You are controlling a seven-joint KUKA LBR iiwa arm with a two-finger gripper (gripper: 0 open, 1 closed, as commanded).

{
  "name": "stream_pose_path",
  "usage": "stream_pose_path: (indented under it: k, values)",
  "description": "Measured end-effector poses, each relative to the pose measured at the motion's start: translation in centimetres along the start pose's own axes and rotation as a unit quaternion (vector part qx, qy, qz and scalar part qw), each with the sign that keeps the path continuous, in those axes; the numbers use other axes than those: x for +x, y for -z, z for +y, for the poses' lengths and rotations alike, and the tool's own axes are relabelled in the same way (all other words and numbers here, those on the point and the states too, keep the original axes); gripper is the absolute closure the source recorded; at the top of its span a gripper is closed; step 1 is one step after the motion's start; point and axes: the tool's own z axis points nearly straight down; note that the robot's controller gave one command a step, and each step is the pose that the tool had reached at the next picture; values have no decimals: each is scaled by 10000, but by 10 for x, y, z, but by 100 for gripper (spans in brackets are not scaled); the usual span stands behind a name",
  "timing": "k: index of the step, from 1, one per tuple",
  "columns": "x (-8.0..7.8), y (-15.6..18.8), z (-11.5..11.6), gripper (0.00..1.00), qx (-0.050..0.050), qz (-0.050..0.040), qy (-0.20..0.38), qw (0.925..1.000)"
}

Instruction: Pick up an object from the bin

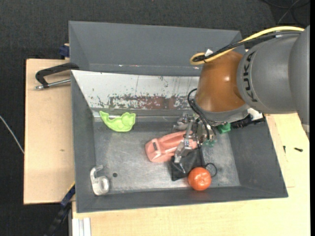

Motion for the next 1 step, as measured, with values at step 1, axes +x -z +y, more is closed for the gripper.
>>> stream_pose_path:
  k: [1]
  values:
    - [4,1,1,100,10,-55,-22,10000]
